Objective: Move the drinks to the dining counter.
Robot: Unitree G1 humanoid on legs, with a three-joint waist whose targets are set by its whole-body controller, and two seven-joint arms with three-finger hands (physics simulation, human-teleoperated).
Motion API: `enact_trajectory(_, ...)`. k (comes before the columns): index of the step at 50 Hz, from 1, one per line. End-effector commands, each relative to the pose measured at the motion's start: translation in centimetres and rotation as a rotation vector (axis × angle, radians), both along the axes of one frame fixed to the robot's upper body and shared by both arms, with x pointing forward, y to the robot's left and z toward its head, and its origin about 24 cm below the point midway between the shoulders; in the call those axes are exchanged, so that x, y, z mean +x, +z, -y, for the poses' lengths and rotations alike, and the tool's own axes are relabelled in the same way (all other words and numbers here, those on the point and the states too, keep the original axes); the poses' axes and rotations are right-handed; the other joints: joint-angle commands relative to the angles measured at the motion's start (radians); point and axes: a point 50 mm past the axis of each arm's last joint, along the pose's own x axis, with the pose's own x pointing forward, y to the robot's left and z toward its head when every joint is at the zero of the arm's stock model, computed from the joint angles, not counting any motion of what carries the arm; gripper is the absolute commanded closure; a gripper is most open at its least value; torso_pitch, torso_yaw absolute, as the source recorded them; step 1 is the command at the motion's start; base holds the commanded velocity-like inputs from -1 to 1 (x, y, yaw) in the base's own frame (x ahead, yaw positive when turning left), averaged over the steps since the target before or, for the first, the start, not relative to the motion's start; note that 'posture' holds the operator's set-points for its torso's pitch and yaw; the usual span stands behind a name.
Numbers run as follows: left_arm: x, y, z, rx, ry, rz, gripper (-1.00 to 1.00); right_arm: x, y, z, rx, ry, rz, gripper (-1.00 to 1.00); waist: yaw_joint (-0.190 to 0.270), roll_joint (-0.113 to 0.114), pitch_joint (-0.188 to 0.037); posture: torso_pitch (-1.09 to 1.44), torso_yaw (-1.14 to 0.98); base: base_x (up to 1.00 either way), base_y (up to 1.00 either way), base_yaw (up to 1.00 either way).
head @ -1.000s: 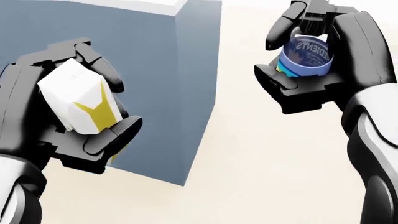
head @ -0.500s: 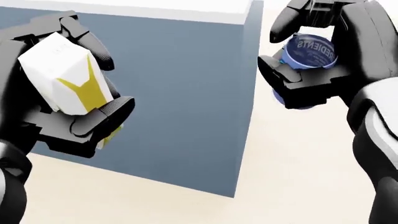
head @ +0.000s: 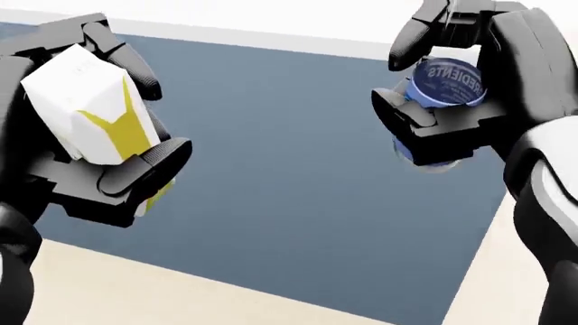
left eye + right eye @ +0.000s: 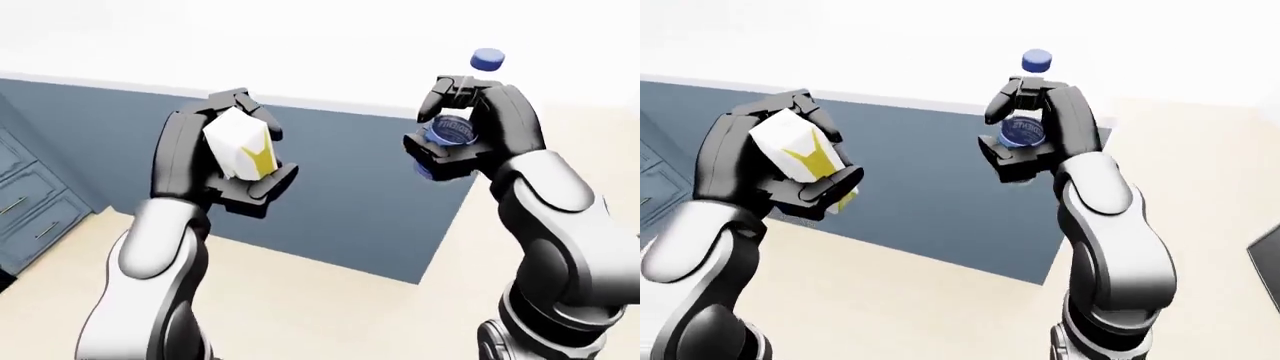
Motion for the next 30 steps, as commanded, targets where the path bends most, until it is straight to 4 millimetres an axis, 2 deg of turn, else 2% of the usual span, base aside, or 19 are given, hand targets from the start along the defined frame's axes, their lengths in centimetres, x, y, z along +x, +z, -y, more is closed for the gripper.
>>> enact_trajectory(1, -0.81, 1.83, 0.36, 0.001, -0.023, 0.134, 1.0, -1.09, 2.9, 0.51, 0.002, -0.035, 0.19, 1.0, -0.002, -0.015, -0.025, 0.0, 0.0, 0.43, 1.0, 0.0)
enact_trajectory(3, -0.8, 1.78, 0.37, 0.001, -0.023, 0.133, 1.0, -1.12, 2.92, 0.48, 0.003, -0.034, 0.19, 1.0, 0.008, -0.032, -0.013, 0.0, 0.0, 0.43, 1.0, 0.0)
enact_trajectory(5, -0.77, 1.8, 0.38, 0.0, -0.023, 0.133, 1.0, -1.1, 2.91, 0.5, 0.005, -0.034, 0.191, 1.0, 0.01, -0.05, -0.024, 0.0, 0.0, 0.43, 1.0, 0.0)
enact_trajectory(6, -0.76, 1.8, 0.38, 0.0, -0.023, 0.133, 1.0, -1.11, 2.91, 0.5, 0.006, -0.035, 0.192, 1.0, -0.012, -0.105, -0.038, 0.0, 0.0, 0.43, 1.0, 0.0)
enact_trajectory(7, -0.76, 1.76, 0.39, 0.001, -0.024, 0.133, 1.0, -1.13, 2.9, 0.48, 0.006, -0.034, 0.192, 1.0, -0.021, -0.11, -0.017, 0.0, 0.0, 0.43, 1.0, 0.0)
enact_trajectory(8, -0.77, 1.75, 0.38, 0.0, -0.024, 0.132, 1.0, -1.11, 2.85, 0.48, 0.006, -0.033, 0.192, 1.0, -0.009, -0.107, -0.012, 0.0, 0.0, 0.42, 1.0, 0.0)
enact_trajectory(9, -0.76, 1.74, 0.38, 0.0, -0.024, 0.132, 1.0, -1.1, 2.83, 0.47, 0.006, -0.033, 0.192, 1.0, -0.019, -0.102, -0.045, 0.0, 0.0, 0.42, 1.0, 0.0)
enact_trajectory(10, -0.76, 1.72, 0.36, 0.0, -0.023, 0.132, 1.0, -1.11, 2.82, 0.47, 0.007, -0.033, 0.192, 1.0, -0.023, -0.108, -0.056, 0.0, 0.0, 0.44, 1.0, 0.0)
enact_trajectory(12, -0.77, 1.65, 0.36, 0.0, -0.024, 0.132, 1.0, -1.14, 2.81, 0.47, 0.011, -0.033, 0.19, 1.0, -0.032, -0.12, -0.039, 0.0, 0.0, 0.38, 0.78, 0.0)
enact_trajectory(13, -0.82, 1.68, 0.38, 0.0, -0.025, 0.132, 1.0, -1.14, 2.81, 0.52, 0.014, -0.035, 0.19, 1.0, -0.039, -0.09, -0.041, 0.0, 0.0, 0.16, 0.04, 0.0)
enact_trajectory(14, -0.83, 1.68, 0.39, 0.001, -0.025, 0.133, 1.0, -1.16, 2.87, 0.55, 0.02, -0.034, 0.19, 1.0, -0.03, -0.017, -0.043, 0.0, 0.0, 0.05, 0.0, 0.0)
enact_trajectory(15, -0.85, 1.69, 0.41, 0.0, -0.025, 0.133, 1.0, -1.18, 2.91, 0.59, 0.019, -0.035, 0.192, 1.0, -0.005, 0.036, -0.047, 0.0, 0.0, 0.0, 0.0, 0.0)
enact_trajectory(16, -0.86, 1.7, 0.42, 0.001, -0.025, 0.133, 1.0, -1.2, 2.94, 0.6, 0.018, -0.035, 0.193, 1.0, -0.01, 0.082, -0.034, 0.0, 0.0, 0.0, 0.0, 0.0)
enact_trajectory(17, -0.87, 1.73, 0.44, 0.001, -0.025, 0.133, 1.0, -1.21, 2.97, 0.61, 0.02, -0.035, 0.193, 1.0, -0.003, 0.042, -0.006, 0.0, 0.0, 0.0, 0.0, 0.0)
enact_trajectory(20, -0.92, 1.89, 0.46, 0.002, -0.026, 0.135, 1.0, -1.27, 3.09, 0.58, 0.019, -0.032, 0.194, 1.0, 0.005, -0.01, -0.017, 0.0, 0.0, 0.0, 0.0, 0.0)
enact_trajectory(22, -0.99, 1.99, 0.43, 0.002, -0.026, 0.137, 1.0, -1.3, 3.14, 0.54, 0.02, -0.025, 0.193, 1.0, -0.002, -0.03, -0.019, 0.0, 0.0, 0.0, 0.0, 0.0)
enact_trajectory(23, -1.04, 2.08, 0.41, 0.002, -0.025, 0.138, 1.0, -1.34, 3.16, 0.5, 0.018, -0.023, 0.193, 1.0, -0.006, -0.034, -0.021, 0.0, 0.0, 0.0, 0.0, 0.0)
enact_trajectory(25, -1.1, 2.16, 0.33, 0.001, -0.024, 0.14, 1.0, -1.46, 3.27, 0.38, 0.014, -0.016, 0.193, 1.0, -0.024, -0.02, -0.052, 0.0, 0.0, 0.0, -0.06, -0.27)
enact_trajectory(30, -1.16, 2.36, 0.26, 0.002, -0.023, 0.145, 1.0, -1.72, 3.55, 0.24, 0.017, -0.007, 0.198, 1.0, -0.023, -0.026, -0.045, 0.0, 0.0, 0.0, 0.0, -0.96)
